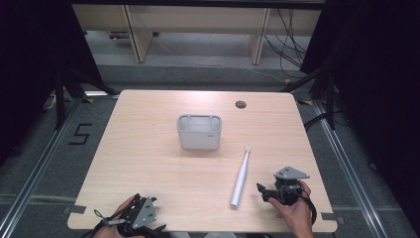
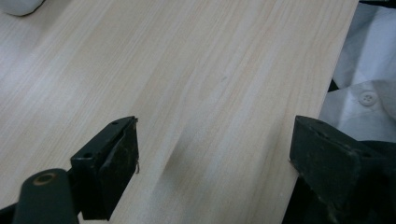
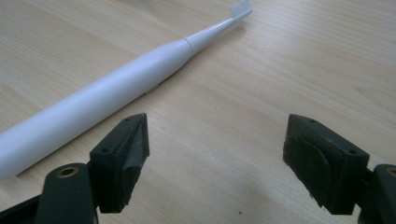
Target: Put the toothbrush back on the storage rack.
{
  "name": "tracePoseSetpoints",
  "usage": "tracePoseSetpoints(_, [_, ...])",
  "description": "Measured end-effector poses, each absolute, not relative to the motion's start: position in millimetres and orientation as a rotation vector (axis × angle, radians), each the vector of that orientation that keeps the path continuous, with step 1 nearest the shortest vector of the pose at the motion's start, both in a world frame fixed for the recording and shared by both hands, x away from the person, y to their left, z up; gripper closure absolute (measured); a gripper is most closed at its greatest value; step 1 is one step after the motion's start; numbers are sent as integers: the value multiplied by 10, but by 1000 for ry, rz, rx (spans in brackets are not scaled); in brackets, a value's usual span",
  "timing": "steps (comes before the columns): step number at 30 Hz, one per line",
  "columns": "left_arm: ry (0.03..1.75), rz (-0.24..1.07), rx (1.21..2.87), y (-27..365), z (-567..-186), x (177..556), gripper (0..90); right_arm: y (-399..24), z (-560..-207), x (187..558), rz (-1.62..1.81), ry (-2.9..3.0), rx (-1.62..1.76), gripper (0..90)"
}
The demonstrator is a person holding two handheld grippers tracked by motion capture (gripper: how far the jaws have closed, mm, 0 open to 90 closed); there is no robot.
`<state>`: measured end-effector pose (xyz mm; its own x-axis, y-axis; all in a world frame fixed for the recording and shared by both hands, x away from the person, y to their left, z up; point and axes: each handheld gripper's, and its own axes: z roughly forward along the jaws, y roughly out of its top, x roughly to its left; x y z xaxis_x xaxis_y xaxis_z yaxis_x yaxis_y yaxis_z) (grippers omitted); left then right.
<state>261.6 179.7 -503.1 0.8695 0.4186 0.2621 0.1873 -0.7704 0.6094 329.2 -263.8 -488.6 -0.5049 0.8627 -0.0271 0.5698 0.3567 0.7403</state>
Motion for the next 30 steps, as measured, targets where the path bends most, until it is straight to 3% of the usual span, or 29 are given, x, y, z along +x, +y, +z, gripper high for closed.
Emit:
tracePoseSetpoints(10, [434, 496, 2442, 1803, -5031, 2620, 153, -2596, -4861, 3282, 988, 2205, 1204, 278])
tracePoseSetpoints(12, [433, 499, 2439, 1802, -5031, 2618, 154, -2559, -4845, 3261, 1034, 2206, 1256, 351])
tracePoseSetpoints(22, [431, 498, 2441, 1801, -5030, 2617, 154, -2478, -4811, 3240, 1071, 2232, 1204, 428])
tracePoseSetpoints(26, [422, 465, 2466, 1807, -5015, 2629, 154, -2415, -4775, 3202, 1091, 2239, 1225, 521])
tracePoseSetpoints(30, [440, 525, 2450, 1795, -5035, 2616, 154, -2343, -4739, 3187, 1127, 2253, 1162, 626])
